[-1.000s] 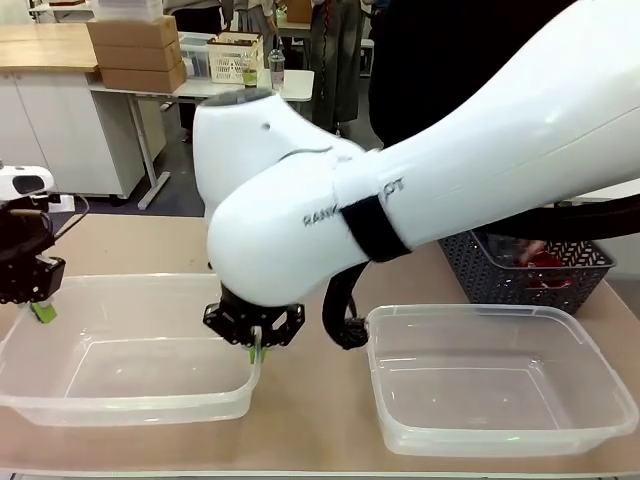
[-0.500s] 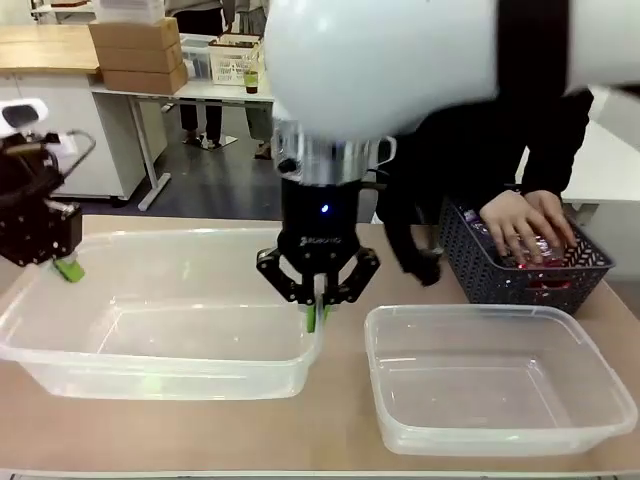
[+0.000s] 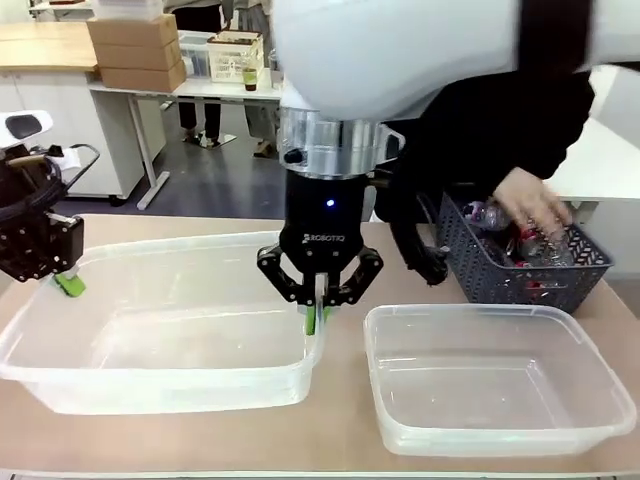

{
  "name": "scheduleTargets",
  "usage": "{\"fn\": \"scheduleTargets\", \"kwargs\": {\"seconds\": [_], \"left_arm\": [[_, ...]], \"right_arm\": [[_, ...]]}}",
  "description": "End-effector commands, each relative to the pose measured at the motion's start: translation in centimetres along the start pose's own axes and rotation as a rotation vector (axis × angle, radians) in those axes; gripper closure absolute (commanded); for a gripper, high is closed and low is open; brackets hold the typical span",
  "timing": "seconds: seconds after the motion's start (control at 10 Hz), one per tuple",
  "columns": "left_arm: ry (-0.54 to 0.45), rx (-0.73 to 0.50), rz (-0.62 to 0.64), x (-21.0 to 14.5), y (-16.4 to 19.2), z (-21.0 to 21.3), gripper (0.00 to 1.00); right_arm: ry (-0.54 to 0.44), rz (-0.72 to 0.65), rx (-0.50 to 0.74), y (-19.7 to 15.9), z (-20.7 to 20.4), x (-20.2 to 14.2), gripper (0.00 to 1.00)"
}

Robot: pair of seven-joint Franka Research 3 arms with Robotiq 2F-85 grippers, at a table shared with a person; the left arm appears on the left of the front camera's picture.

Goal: Sort the waste into each basket.
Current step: Pick up the Organizing box on the left side of the table and lift it.

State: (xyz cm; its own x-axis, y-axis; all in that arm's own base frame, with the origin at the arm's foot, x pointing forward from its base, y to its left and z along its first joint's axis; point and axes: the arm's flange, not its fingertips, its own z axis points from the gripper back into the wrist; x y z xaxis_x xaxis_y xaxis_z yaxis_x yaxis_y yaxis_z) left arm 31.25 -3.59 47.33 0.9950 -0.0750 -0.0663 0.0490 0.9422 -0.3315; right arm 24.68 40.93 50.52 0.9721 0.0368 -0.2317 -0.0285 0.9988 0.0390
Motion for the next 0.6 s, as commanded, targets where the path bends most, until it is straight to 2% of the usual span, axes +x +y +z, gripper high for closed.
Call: {"fn": "scheduleTargets", "kwargs": {"seconds": [0.0, 0.2, 0.3, 0.4, 0.5], "left_arm": [[-0.006, -0.017, 0.014, 0.2, -1.9, -0.1, 0.94], [-0.069, -0.116, 0.16, 2.5, -6.0, 0.3, 0.94], [-0.089, -0.123, 0.203, 3.6, -8.1, 0.3, 0.94], [-0.082, -0.124, 0.234, 4.8, -10.1, 0.1, 0.94], [-0.06, -0.107, 0.274, 6.1, -11.9, -0.4, 0.94]], "right_arm": [[0.019, 0.003, 0.03, -2.3, -0.5, -0.4, 0.95], [-0.012, -0.038, 0.001, -5.8, -1.2, 1.8, 0.95], [-0.029, -0.029, -0.013, -7.1, -1.2, 2.2, 0.95], [-0.045, 0.001, -0.024, -8.7, -1.1, 2.5, 0.95], [-0.063, 0.13, 0.011, -10.6, -1.0, 2.1, 0.95]]}}
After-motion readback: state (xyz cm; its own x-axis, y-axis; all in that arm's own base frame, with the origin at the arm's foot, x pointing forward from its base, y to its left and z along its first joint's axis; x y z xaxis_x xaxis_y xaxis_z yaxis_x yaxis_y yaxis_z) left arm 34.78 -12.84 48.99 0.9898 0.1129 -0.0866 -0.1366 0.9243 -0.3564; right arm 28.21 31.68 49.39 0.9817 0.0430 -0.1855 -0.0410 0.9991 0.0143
